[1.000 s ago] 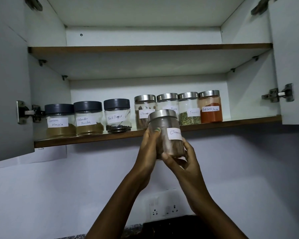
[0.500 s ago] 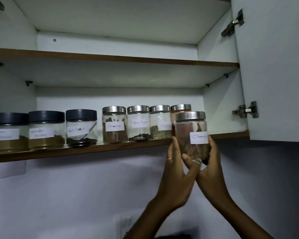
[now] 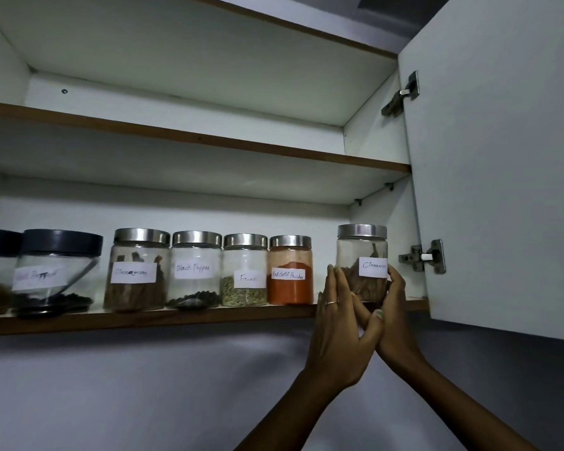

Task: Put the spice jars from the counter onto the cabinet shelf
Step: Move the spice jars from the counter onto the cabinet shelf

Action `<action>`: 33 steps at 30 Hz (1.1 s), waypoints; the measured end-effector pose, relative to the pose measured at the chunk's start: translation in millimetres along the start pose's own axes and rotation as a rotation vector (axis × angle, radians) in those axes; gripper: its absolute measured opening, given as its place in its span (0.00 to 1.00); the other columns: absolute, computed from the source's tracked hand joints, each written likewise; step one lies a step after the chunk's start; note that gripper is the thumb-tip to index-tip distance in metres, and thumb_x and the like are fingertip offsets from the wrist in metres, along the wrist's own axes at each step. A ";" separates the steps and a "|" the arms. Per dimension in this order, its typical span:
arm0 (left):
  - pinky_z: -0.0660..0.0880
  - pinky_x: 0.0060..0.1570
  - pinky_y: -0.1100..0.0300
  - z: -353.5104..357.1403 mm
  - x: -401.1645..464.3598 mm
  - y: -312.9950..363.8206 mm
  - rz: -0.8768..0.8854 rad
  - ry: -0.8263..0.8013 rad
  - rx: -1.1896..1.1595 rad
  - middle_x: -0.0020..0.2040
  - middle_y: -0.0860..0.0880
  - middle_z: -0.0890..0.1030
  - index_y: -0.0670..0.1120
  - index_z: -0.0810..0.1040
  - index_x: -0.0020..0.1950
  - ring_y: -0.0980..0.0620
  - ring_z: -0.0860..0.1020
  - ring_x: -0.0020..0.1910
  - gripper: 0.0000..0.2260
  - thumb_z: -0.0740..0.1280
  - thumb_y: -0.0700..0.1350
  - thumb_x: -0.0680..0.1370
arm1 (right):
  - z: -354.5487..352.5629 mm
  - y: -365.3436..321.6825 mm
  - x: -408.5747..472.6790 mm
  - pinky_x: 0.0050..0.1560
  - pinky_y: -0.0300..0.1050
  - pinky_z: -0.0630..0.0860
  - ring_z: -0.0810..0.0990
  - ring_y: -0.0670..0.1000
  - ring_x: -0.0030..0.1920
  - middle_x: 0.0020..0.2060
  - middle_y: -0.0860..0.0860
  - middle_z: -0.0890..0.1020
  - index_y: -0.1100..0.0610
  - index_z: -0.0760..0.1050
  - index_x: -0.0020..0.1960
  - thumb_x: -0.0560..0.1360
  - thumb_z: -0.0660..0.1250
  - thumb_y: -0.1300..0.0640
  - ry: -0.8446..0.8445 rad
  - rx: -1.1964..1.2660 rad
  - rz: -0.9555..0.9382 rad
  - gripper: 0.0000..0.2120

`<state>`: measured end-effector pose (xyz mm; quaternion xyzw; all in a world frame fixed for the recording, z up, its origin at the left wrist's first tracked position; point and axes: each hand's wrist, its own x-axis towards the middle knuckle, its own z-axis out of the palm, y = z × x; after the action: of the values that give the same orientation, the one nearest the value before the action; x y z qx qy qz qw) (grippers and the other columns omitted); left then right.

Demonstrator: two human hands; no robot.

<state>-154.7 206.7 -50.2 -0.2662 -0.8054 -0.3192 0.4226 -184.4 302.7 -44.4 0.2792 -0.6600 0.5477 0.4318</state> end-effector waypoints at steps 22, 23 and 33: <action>0.35 0.74 0.58 31.5 9.0 -37.8 -0.018 0.069 0.551 0.78 0.44 0.40 0.43 0.36 0.76 0.51 0.38 0.77 0.35 0.54 0.48 0.77 | 32.1 60.2 13.9 0.73 0.51 0.49 0.64 0.50 0.69 0.67 0.53 0.68 0.58 0.33 0.74 0.76 0.59 0.41 -0.022 -0.905 -0.073 0.43; 0.34 0.74 0.58 32.4 8.8 -37.6 -0.027 0.063 0.548 0.78 0.44 0.39 0.43 0.36 0.76 0.50 0.38 0.77 0.36 0.55 0.48 0.76 | 31.7 61.7 12.9 0.73 0.51 0.50 0.65 0.51 0.68 0.67 0.54 0.68 0.58 0.33 0.74 0.76 0.59 0.42 -0.019 -0.913 -0.084 0.43; 0.39 0.75 0.56 -0.7 -50.3 -64.7 0.242 -0.028 0.415 0.78 0.46 0.57 0.44 0.56 0.77 0.51 0.50 0.78 0.29 0.58 0.52 0.79 | 33.3 58.4 -70.1 0.67 0.63 0.59 0.64 0.60 0.70 0.70 0.60 0.67 0.57 0.59 0.74 0.73 0.63 0.48 0.142 -0.619 -0.054 0.32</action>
<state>-174.3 155.9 -111.5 -0.2728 -0.8216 -0.0902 0.4923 -209.4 277.5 -134.8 0.1132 -0.7558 0.3273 0.5557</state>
